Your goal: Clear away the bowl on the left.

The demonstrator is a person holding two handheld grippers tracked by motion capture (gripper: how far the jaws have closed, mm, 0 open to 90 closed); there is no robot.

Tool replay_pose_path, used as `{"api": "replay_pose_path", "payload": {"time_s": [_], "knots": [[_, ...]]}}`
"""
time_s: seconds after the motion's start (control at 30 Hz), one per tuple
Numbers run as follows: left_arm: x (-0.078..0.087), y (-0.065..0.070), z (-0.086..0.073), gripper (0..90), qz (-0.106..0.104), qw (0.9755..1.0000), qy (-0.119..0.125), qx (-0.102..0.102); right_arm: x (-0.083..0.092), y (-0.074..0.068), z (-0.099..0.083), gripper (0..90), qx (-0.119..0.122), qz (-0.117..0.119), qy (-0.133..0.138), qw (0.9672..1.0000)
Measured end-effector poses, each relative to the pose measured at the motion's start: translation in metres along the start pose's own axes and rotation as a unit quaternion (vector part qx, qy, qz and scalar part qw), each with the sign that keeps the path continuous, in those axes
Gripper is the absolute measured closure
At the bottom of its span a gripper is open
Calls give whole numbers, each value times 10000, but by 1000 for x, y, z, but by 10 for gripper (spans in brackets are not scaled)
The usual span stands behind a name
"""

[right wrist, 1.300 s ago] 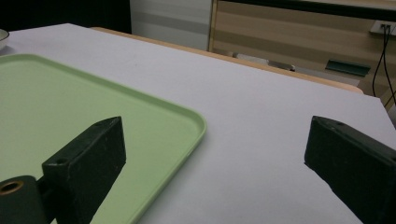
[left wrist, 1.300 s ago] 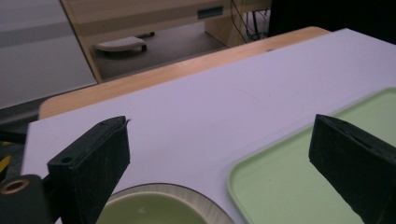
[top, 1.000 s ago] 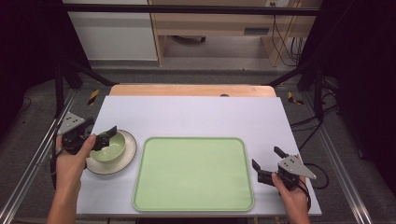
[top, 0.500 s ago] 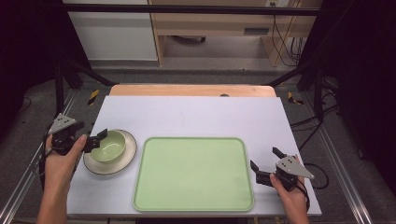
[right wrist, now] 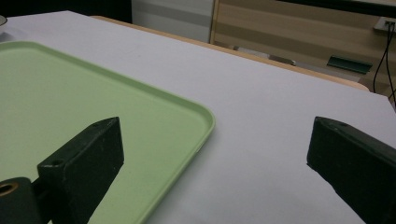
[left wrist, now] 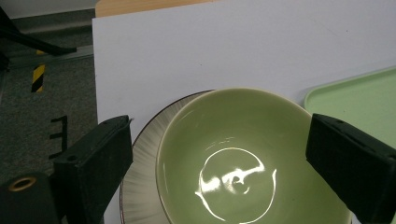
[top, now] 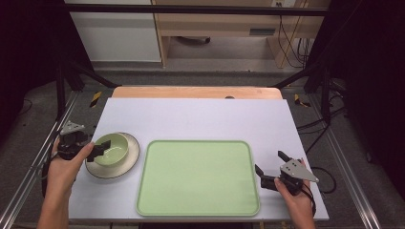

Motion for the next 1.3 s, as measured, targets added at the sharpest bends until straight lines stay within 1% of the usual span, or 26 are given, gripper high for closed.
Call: {"api": "replay_pose_path", "payload": {"time_s": [0.07,0.17,0.2,0.23,0.27,0.3,0.33,0.37,0.4,0.43,0.47,0.53,0.57,0.6,0.7,0.77,0.8,0.87,0.93,0.97,1.0,1.07,1.1,1.2,1.23,1.3], "knots": [[-2,-1,-2,74,-17,10000,-50,58,0,0,0,41,4,-10,1,10000],[-3,-7,-7,89,95,9998,-125,146,-1,0,0,40,14,3,-5,10000],[-3,-10,-9,92,90,9996,-205,155,0,0,0,41,16,10,-18,10000],[-3,-12,-11,92,66,9996,-173,197,0,-1,0,41,20,15,-11,10000],[-3,-12,-11,92,66,9996,-173,197,0,-1,0,41,20,15,-11,10000],[-4,-16,-14,97,33,9994,-205,267,-1,-1,-1,41,30,17,-36,10000],[-4,-19,-17,105,27,9993,-245,291,-1,-1,-1,41,30,27,-43,10000],[-4,-19,-17,115,27,9993,-245,291,-1,-1,-1,41,30,27,-43,10000],[-5,-22,-19,116,7,9989,-259,382,-1,-1,-1,42,27,8,-44,10000],[-5,-22,-19,116,7,9989,-259,382,-1,-1,-1,42,27,8,-44,10000],[-6,-23,-21,116,-41,9986,-259,462,-1,0,0,42,23,-7,-24,10000],[-6,-24,-21,116,-142,9985,-256,463,-1,0,0,42,32,-2,-20,10000],[-7,-24,-22,116,-224,9982,-268,492,-1,0,-1,42,34,-1,-28,10000],[-7,-25,-23,116,-261,9980,-272,507,-1,0,-1,42,32,-2,-28,10000],[-7,-30,-27,137,-241,9970,-342,656,-1,-1,0,42,39,13,-23,10000],[-9,-31,-29,174,-233,9965,-376,716,-1,-1,0,43,40,21,-32,10000],[-9,-31,-30,198,-241,9964,-391,714,-1,-1,0,43,42,25,-35,10000],[-10,-31,-31,265,-247,9961,-413,734,-2,-2,0,44,40,25,-38,10000],[-11,-31,-31,304,-245,9960,-437,740,-1,-2,0,44,43,28,-31,10000],[-11,-31,-32,354,-256,9958,-470,750,-1,-2,0,44,53,34,-22,10000],[-11,-31,-32,371,-294,9954,-488,775,-1,-2,0,44,54,36,-26,10000],[-11,-31,-32,417,-292,9952,-511,778,-1,-2,-1,44,51,40,-54,10000],[-12,-32,-34,453,-237,9951,-520,807,-2,-2,-1,44,51,43,-55,10000],[-14,-32,-35,503,-201,9948,-562,829,-2,-2,-1,44,48,53,-60,10000],[-16,-32,-36,518,-187,9943,-646,831,-2,-3,-1,44,58,63,-61,9999],[-18,-31,-36,539,-157,9941,-679,826,-2,-3,-1,44,70,68,-61,9999]]}}
Point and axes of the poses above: each handheld gripper's, and its own axes: x roughly backward along the jaws, z roughly out of its top, y roughly to its right, the point moved 4 cm from there along -x, roughly forward along the jaws, and after that the axes turned 11 degrees about -z, right-handed, at the moved point
